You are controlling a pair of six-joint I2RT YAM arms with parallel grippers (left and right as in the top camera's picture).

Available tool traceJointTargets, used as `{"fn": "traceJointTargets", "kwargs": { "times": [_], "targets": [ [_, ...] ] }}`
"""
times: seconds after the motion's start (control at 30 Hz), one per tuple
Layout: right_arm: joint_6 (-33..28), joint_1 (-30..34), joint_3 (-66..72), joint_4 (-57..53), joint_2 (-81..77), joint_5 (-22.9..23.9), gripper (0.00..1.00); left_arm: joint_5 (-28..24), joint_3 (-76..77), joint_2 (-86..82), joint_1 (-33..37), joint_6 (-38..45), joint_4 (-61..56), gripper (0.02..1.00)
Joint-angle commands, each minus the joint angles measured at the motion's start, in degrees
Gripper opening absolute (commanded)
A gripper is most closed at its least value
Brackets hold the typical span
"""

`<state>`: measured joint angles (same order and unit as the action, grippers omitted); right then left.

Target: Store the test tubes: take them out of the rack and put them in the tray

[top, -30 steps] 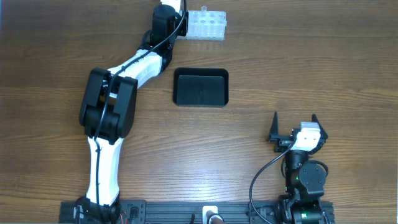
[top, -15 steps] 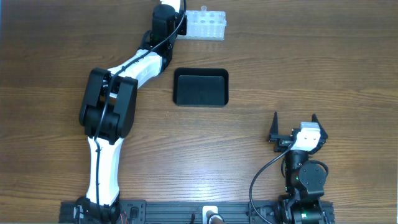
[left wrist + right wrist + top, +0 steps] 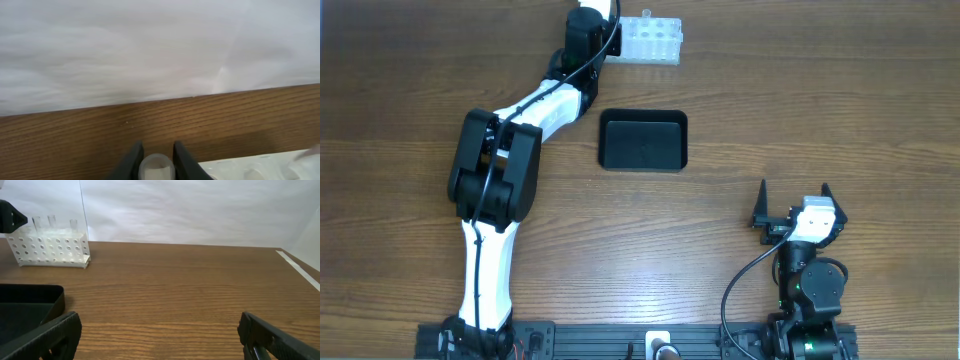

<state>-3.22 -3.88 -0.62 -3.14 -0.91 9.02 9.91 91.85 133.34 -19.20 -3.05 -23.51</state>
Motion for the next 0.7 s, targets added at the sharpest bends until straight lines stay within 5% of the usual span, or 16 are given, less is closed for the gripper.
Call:
{"fn": "traceJointTargets", "kwargs": {
  "times": [0.03,0.4,0.7],
  "targets": [
    [-0.09,0.26,0.35,-0.09,0.52,0.50,0.991,0.44,2.01,-6.25,-0.59,0.96,1.31,0.165],
    [-0.09,0.26,0.35,-0.09,0.52,0.50,0.991,0.59,5.20,-24.92,-1.92,7.54,17.35,0.167],
    [-0.09,0.26,0.35,-0.09,0.52,0.50,0.991,0.46,5.25,-28.48,-6.95,-11.89,51.67,0.128]
  ]
}}
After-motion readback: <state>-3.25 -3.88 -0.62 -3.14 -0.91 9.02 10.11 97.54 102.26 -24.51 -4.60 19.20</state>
